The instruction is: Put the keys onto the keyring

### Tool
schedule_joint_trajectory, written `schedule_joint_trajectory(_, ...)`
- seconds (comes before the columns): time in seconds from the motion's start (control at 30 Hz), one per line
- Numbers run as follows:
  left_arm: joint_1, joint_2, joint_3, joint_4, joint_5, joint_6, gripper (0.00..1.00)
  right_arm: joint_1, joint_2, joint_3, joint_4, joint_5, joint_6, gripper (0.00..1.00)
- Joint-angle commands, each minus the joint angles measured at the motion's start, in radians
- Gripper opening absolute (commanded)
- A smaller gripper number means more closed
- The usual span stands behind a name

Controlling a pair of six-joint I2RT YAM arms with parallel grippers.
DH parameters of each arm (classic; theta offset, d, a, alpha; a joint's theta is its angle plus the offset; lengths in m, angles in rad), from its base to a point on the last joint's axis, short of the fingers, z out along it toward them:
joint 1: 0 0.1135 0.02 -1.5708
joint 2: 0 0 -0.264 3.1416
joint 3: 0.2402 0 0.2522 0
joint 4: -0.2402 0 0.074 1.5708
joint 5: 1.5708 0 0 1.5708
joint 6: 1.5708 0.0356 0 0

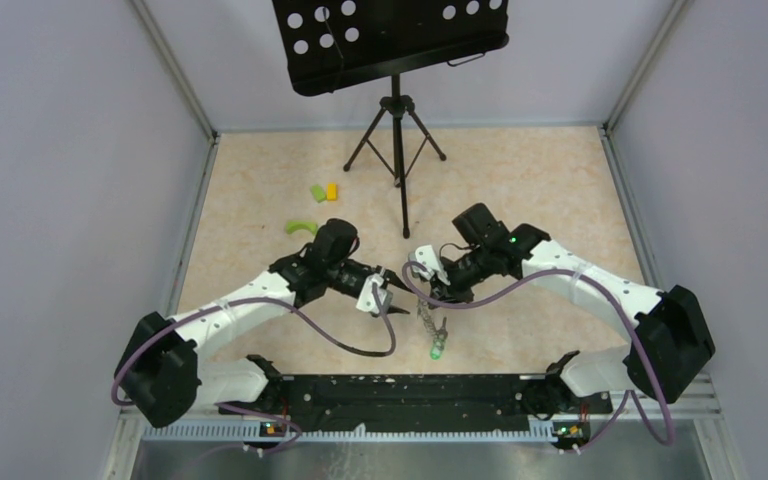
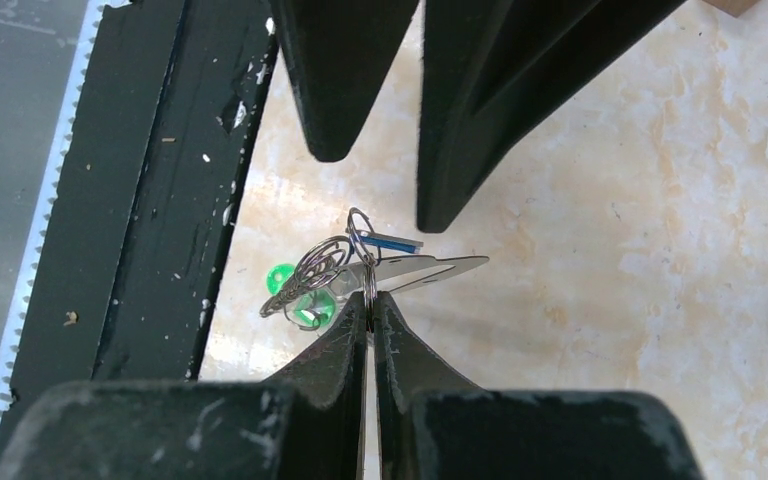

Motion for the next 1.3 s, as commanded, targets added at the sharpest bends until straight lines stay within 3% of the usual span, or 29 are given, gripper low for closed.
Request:
schedule_joint_trajectory(0.0, -0.029, 0.017, -0.015, 0.124, -0.013, -0.181, 0.46, -0.005, 0.0, -0.006, 0.029, 0.014, 0.038, 0.0)
schedule_joint_trajectory(0.67, -0.058, 0.065, -0.041, 0.238, -0.114, -0.281, 0.28, -0.023, 0.0, -0.008, 0.069, 0.013, 0.094, 0.0)
schedule_joint_trajectory(0.8, -0.058, 0.065, -0.042, 0.253, -0.13, -0.284, 0.19, -0.03, 0.0, -0.006, 0.077, 0.011, 0.111, 0.0)
schedule_joint_trajectory(0.97, -0.06, 0.078, -0.037, 0.252, -0.15, -0.275, 0.0, -0.036, -0.001, -0.001, 0.082, 0.01, 0.122, 0.0)
schedule_joint_trajectory(1.27, -0.06, 0.052, -0.076, 0.262, -0.206, -0.223, 0.0, -0.091, -0.022, 0.005, 0.154, -0.031, 0.197, 0.0)
